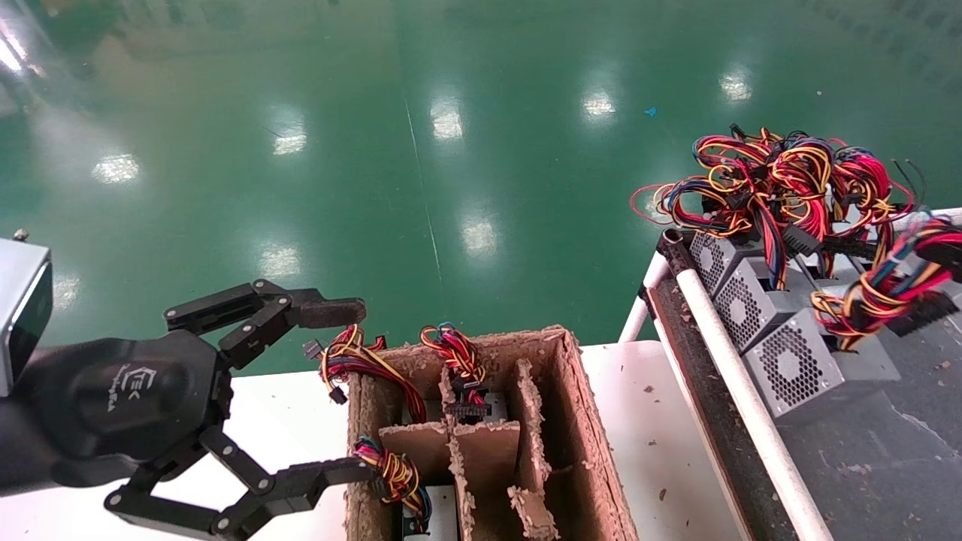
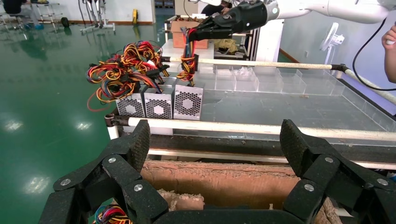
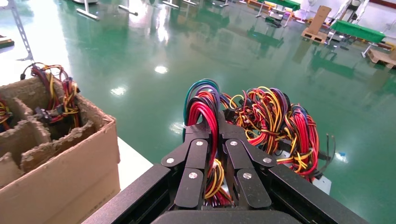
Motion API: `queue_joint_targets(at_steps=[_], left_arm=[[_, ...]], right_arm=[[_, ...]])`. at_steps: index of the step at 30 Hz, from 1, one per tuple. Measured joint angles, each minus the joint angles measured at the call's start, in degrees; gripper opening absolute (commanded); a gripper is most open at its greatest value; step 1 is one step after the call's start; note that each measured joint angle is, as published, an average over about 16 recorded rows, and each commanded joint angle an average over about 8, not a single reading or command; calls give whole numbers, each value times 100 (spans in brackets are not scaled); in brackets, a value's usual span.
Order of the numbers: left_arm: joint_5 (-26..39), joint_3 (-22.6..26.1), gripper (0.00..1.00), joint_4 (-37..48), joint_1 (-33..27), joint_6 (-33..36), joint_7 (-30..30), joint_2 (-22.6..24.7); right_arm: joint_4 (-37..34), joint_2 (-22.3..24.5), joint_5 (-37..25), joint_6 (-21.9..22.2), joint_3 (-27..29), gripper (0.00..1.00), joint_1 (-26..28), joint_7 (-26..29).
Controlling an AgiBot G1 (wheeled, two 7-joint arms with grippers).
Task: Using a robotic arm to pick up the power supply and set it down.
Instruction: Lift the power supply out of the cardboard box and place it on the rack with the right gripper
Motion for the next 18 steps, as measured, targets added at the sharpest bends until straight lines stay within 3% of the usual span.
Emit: queue_joint_targets(at_steps=[3,4,10,12,18], left_arm=[[0,0,100,0,0,0,0,0],[0,0,100,0,0,0,0,0],[0,1,100,0,0,0,0,0],[0,1,100,0,0,0,0,0],[-1,1,100,0,0,0,0,0]], right_arm=[[54,-84,-110,105,-72,1,132,18],[65,-111,-144,131,-96,6,175,28],[63,-244,-318,193,-234,81,423,111],[45,-277,-368,189,-277,100,498,143],[-36,-354,-501,145,-394,100,684,234]])
